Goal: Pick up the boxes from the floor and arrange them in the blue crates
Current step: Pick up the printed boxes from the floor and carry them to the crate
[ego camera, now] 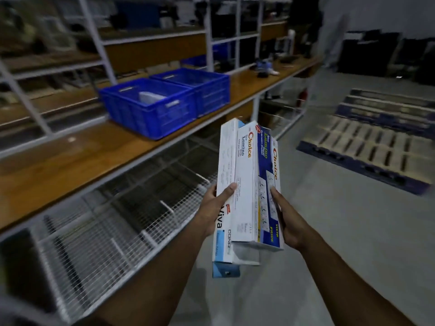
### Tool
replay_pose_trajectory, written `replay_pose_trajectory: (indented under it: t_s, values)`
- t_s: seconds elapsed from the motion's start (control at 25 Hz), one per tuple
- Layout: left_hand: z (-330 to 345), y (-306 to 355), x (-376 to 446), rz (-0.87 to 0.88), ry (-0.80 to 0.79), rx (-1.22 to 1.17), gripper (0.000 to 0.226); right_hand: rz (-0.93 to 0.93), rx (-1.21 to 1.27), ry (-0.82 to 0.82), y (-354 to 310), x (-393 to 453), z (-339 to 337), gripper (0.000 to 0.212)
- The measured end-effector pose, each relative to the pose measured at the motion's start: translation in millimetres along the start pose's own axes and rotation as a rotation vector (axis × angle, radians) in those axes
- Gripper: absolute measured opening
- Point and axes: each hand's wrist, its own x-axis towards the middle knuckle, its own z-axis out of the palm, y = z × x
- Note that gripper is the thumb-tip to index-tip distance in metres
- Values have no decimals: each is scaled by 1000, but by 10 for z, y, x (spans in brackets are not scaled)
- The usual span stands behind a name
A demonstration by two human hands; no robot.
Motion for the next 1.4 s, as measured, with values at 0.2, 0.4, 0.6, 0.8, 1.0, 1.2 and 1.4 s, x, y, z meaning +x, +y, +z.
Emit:
replay_pose_trajectory:
  t_s: [0.2, 0.4, 0.6, 0.8, 1.0, 1.2, 1.4]
  values:
    - [-599, 511, 473, 134, 241, -45, 77, 85, -76, -191, -330, 1124, 639, 46]
    - [-807, 1131, 1287, 220, 396, -70, 83, 129, -111, -363, -970, 2263, 1013, 40]
    - [-962, 1737, 1998, 284, 488, -85, 55, 96, -212, -485, -1618, 3283, 1436, 53]
    - [-1288, 2236, 2563, 335, 472, -96, 61, 60, -245, -522, -1993, 4108, 1892, 56]
    - [-1746, 2768, 3279, 393, 506, -162, 67, 19, -283, -565, -2312, 5020, 2425, 49]
    - [-2260, 3379, 3907, 370, 551, -256, 76, 28, -443, -573, -2593, 5916, 3089, 58]
    - [-2656, 3912, 4381, 244, 668, -134, 41, 34, -489, -613, -2741, 6519, 3606, 57]
